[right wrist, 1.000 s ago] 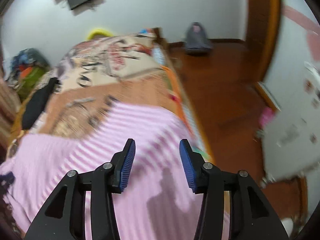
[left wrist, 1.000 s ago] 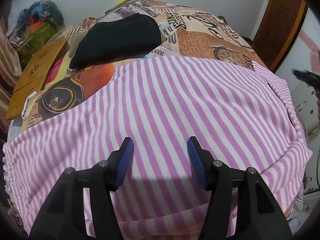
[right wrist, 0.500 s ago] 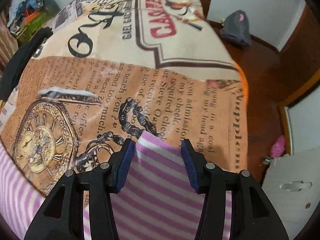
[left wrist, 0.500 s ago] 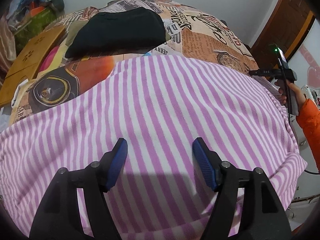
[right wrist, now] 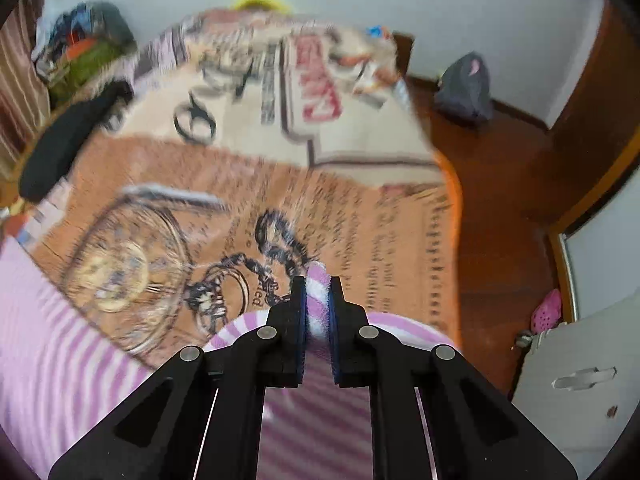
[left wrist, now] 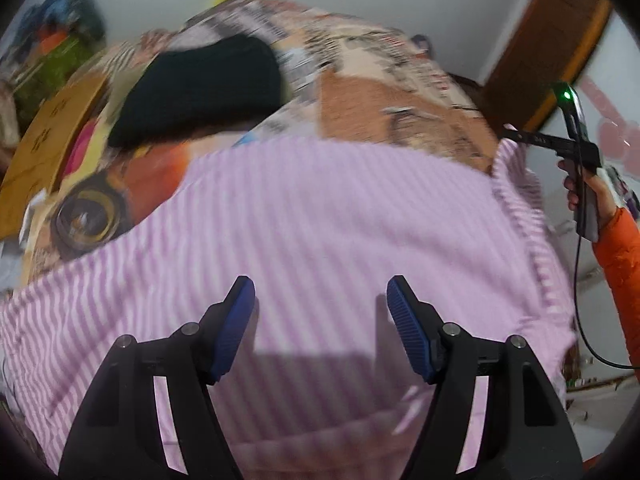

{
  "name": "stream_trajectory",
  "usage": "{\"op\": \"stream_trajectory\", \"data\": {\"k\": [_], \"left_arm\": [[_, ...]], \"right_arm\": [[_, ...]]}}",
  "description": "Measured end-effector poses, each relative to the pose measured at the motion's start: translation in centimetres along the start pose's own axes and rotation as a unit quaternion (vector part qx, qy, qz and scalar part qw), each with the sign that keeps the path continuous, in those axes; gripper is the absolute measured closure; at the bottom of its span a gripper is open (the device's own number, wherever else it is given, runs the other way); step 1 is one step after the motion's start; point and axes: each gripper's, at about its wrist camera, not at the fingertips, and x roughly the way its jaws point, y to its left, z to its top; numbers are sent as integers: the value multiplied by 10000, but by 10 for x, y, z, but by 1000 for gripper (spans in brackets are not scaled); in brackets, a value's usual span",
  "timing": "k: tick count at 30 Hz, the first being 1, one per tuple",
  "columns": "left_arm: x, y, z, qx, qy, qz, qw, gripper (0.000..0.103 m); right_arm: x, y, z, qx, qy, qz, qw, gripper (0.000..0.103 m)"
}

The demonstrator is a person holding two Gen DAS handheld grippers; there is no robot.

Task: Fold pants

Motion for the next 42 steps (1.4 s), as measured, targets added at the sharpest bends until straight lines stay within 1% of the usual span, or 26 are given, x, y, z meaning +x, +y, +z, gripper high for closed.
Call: {"op": "stream_trajectory", "data": {"k": [2, 3, 4, 5, 6, 9, 11, 14, 16, 17, 19, 21, 23, 25, 26, 28, 31, 36, 42], "left_arm": [[-5, -22, 6, 203, -87, -141, 9997, 35], [-6, -40, 8, 363, -128, -283, 9989, 35], [-5, -49, 10, 437, -128, -361, 9983, 35], [-2, -66, 10, 563, -94, -514, 9970, 35], [1, -79, 10, 664, -58, -664, 9956, 35], [13, -110, 8, 825, 132, -961, 9919, 35], [23, -129, 6, 954, 252, -1071, 9893, 35], [37, -157, 2, 1160, 398, -1134, 9860, 35], [42, -172, 1, 1323, 354, -1096, 9845, 36], [45, -176, 1, 1378, 354, -1087, 9838, 38], [51, -187, 0, 1442, 470, -1137, 9819, 50], [61, -195, 1, 1462, 540, -1157, 9810, 54], [67, -202, 1, 1536, 521, -1163, 9799, 61], [74, -209, 2, 1577, 580, -1190, 9786, 78], [77, -211, 1, 1577, 597, -1194, 9784, 81], [81, -217, 0, 1600, 600, -1177, 9782, 97], [77, -222, -1, 1605, 562, -1227, 9778, 100], [52, -235, -7, 1787, 356, -1365, 9737, 100], [33, -256, -21, 2121, 230, -1372, 9673, 100]], "right_arm": [[-31, -7, -5, 137, -226, -5, 9997, 94], [-41, -11, -4, 176, -303, -4, 9994, 94], [-58, -15, -10, 238, -410, -11, 9989, 94], [-69, -20, -14, 293, -487, -8, 9984, 94], [-69, -22, -4, 323, -516, -4, 9981, 94], [-88, -32, -6, 436, -672, -3, 9968, 94], [-98, -39, -10, 525, -753, 14, 9958, 94], [-105, -48, -17, 654, -818, 45, 9945, 94], [-107, -53, -22, 737, -850, 61, 9936, 94], [-110, -57, -25, 802, -867, 84, 9930, 94], [-114, -62, -31, 896, -894, 116, 9919, 94], [-119, -68, -37, 968, -936, 131, 9908, 94], [-123, -73, -43, 1045, -972, 168, 9896, 95], [-127, -77, -48, 1106, -1006, 192, 9886, 94], [-128, -79, -50, 1137, -1025, 205, 9880, 94], [-132, -82, -54, 1188, -1061, 209, 9870, 94], [-136, -86, -59, 1227, -1097, 173, 9862, 94], [-145, -99, -72, 1349, -1146, 141, 9841, 94], [-153, -112, -104, 1560, -1089, 66, 9817, 94]]}}
